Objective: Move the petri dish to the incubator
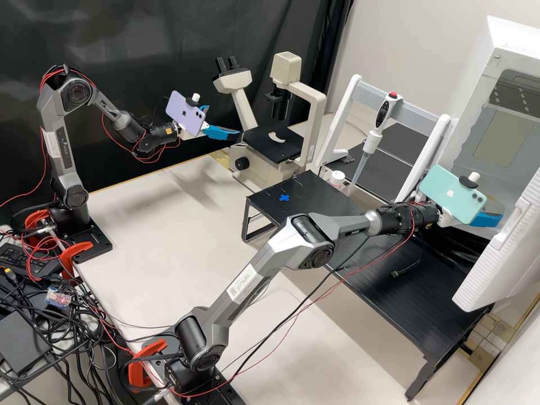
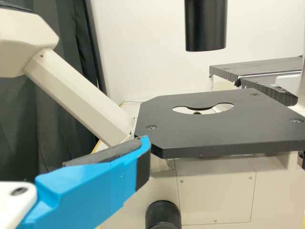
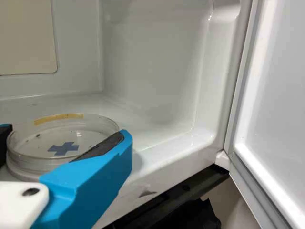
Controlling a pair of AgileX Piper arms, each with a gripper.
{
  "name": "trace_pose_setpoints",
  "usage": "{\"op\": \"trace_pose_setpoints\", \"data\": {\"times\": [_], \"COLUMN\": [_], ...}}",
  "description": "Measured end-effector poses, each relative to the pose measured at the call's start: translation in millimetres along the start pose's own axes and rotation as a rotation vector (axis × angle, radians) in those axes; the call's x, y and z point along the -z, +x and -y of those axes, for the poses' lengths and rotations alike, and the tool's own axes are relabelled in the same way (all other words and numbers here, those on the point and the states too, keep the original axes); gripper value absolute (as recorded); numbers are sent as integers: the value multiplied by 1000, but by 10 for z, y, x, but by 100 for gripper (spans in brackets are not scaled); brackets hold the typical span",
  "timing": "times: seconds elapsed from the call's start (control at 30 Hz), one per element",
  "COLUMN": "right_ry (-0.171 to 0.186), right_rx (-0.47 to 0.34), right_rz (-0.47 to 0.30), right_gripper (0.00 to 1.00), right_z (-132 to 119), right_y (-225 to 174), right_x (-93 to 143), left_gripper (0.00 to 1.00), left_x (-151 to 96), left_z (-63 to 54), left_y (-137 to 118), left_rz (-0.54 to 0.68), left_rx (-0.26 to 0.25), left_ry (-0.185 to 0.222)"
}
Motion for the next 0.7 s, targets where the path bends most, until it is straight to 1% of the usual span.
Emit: {"op": "trace_pose_setpoints", "data": {"times": [0.17,0.2,0.23,0.27,0.47,0.5,0.53,0.57,0.6,0.7], "right_ry": [-4,-16,-11,-17,-22,-14,-18,-3,-10,-4], "right_rx": [5,8,10,11,16,17,20,23,27,49], "right_rz": [2,2,3,5,8,10,12,15,18,19], "right_gripper": [100,100,100,100,100,100,100,100,100,100], "right_z": [14,18,34,40,55,56,58,61,64,68], "right_y": [14,18,26,30,29,29,29,29,24,-12], "right_x": [-9,-12,-15,-18,-8,-9,-11,-13,-16,-4], "left_gripper": [100,100,100,100,100,100,100,100,100,100], "left_x": [0,0,0,0,0,0,0,0,0,0], "left_z": [0,0,0,0,0,0,0,0,0,0], "left_y": [0,0,0,0,0,0,0,0,0,0], "left_rz": [0,0,0,0,0,0,0,0,0,0], "left_rx": [0,0,0,0,0,0,0,0,0,0], "left_ry": [0,0,0,0,0,0,0,0,0,0]}}
